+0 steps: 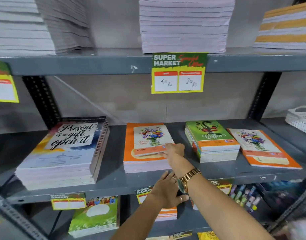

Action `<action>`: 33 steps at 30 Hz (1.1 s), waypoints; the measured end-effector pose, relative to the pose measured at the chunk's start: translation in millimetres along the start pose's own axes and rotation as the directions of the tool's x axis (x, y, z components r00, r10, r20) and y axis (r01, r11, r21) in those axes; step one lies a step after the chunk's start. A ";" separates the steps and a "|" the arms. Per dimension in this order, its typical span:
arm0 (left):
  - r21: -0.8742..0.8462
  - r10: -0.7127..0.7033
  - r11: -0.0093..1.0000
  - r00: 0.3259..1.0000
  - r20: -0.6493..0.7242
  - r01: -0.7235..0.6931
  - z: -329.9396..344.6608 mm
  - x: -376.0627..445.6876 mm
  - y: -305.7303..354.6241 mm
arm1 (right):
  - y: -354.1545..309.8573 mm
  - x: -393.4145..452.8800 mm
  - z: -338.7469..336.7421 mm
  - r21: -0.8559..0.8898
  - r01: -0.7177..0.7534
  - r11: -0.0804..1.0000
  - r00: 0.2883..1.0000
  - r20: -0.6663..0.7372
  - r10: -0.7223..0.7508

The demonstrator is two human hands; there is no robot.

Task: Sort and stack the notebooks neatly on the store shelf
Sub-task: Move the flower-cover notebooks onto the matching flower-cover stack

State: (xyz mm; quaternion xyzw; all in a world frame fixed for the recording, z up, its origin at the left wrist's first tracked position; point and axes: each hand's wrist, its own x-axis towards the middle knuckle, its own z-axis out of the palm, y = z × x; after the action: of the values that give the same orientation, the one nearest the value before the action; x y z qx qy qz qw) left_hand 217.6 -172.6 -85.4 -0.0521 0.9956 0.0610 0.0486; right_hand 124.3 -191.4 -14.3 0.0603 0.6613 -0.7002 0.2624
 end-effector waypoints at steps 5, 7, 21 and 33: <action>0.001 -0.004 1.000 1.000 0.008 0.004 4.7 2.3 -2.0 | 8.0 3.5 0.1 -0.080 0.024 0.997 1.000 -0.008 -0.025; 0.034 0.003 0.999 1.000 -0.012 -0.002 2.8 2.0 -1.4 | 5.4 5.6 -3.3 -0.003 -0.034 0.999 0.999 0.017 0.034; -0.099 -0.032 0.995 0.999 -0.003 0.032 -12.0 37.8 25.4 | -48.9 41.0 -75.5 0.168 0.188 0.968 0.979 -0.114 -0.171; -0.089 -0.003 0.996 1.000 0.005 0.003 -11.1 81.0 59.0 | -77.1 97.9 -156.3 0.054 0.149 0.987 0.940 -0.319 -0.125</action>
State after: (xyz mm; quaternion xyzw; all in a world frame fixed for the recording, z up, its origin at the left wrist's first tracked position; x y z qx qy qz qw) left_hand 130.0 -123.8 -75.9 -0.0554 0.9917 0.1055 0.0485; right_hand -34.9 -70.8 -6.0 0.1350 0.6694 -0.7234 0.1019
